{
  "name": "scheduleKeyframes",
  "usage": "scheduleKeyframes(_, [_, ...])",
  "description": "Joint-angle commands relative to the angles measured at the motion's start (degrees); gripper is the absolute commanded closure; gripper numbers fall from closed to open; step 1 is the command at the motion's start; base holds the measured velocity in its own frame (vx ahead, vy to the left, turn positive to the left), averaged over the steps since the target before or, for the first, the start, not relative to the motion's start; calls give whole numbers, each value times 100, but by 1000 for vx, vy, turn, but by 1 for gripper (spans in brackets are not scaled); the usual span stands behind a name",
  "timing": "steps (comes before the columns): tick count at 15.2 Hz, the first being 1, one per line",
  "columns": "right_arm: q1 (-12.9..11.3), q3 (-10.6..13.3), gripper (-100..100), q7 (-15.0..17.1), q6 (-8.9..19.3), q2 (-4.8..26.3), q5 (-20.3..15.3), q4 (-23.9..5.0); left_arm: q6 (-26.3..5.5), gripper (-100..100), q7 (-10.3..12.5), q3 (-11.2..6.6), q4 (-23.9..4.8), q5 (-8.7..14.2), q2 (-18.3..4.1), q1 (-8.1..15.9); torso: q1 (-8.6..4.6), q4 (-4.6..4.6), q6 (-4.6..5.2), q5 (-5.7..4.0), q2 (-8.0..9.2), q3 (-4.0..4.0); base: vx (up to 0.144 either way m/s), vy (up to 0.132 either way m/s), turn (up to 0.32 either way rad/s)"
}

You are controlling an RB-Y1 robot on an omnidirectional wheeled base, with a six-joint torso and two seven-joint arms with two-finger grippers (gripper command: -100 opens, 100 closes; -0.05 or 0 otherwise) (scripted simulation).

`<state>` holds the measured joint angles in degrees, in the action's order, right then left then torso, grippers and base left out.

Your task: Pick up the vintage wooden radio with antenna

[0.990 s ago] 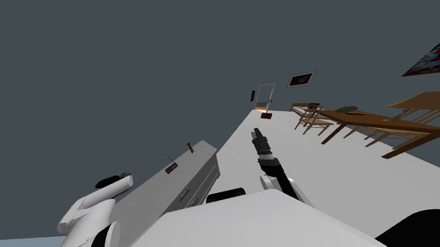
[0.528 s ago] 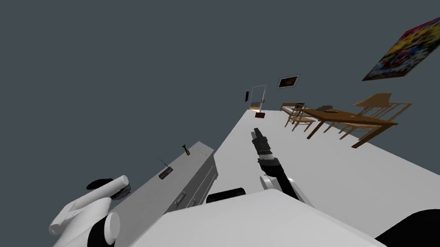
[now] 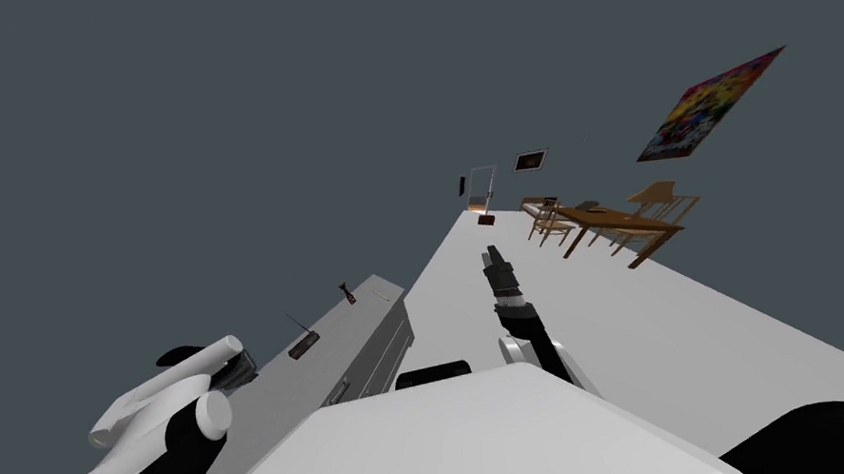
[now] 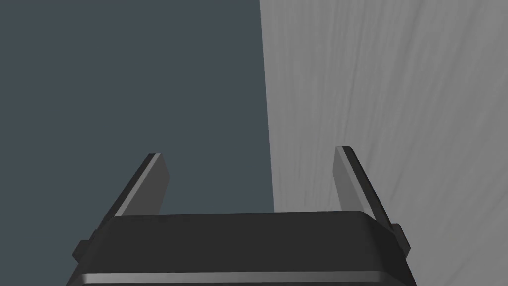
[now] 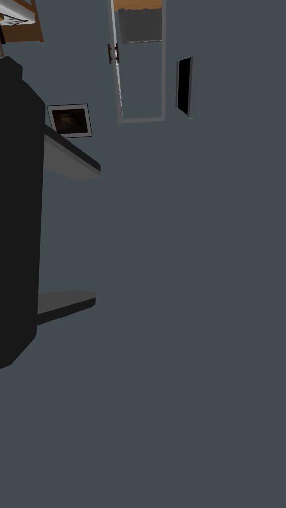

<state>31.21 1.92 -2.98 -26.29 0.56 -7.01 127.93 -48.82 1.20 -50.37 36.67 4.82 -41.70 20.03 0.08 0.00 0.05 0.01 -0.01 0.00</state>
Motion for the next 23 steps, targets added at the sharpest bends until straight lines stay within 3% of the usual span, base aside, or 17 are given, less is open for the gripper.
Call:
scheduleKeyframes(1, [0,0,0,0,0,0,0,0,-252,-100,4,-126,-268,13,-62,119,0,0,0,0,0,0,-13,15,-213])
scheduleKeyframes(2, [0,0,0,0,0,0,0,0,-252,-100,4,-126,-268,13,-62,119,1,0,-2,1,0,0,-9,14,-66])
scheduleKeyframes(3, [1,-1,0,0,0,0,0,0,-439,-100,3,-271,-521,31,-138,254,2,0,-8,1,0,0,-8,9,-93])
scheduleKeyframes(5, [1,0,0,0,0,0,0,0,-473,-100,3,-271,-521,31,-138,254,1,0,-4,1,0,0,-8,9,-102])
scheduleKeyframes(6, [1,-1,0,0,0,0,0,0,-653,-100,3,-405,-754,48,-208,378,1,0,-7,1,0,0,-7,9,-142])
scheduleKeyframes(11, [1,0,0,0,0,0,0,0,-1029,-100,2,-636,-1156,77,-331,590,6,0,-4,2,0,0,-11,20,-146])
scheduleKeyframes(13, [1,-1,0,0,0,0,0,0,-1297,-100,1,-813,-1463,97,-431,749,7,0,-5,2,1,0,-11,31,-131])
scheduleKeyframes(16, [1,-1,0,0,0,0,0,0,-1297,-100,1,-813,-1463,97,-431,749,10,0,-8,3,1,0,-8,28,-55])
scheduleKeyframes(19, [1,-1,0,0,0,0,0,0,-1545,-100,0,-980,-1743,114,-541,888,9,0,-6,2,0,0,-10,37,-85])
scheduleKeyframes(20, [1,-1,0,0,0,1,0,0,-1387,-100,2,-909,-1759,98,-538,880,17,0,-6,3,0,0,-9,44,-49])
scheduleKeyframes(21, [1,-1,0,0,0,1,0,0,-1352,-100,289,-633,-1631,384,-520,902,16,0,-9,5,0,0,-32,50,2])
scheduleKeyframes(23, [1,-1,0,0,0,1,0,0,-1352,-100,417,-430,-1631,531,-520,902,23,2,-10,5,12,7,-52,61,-1])
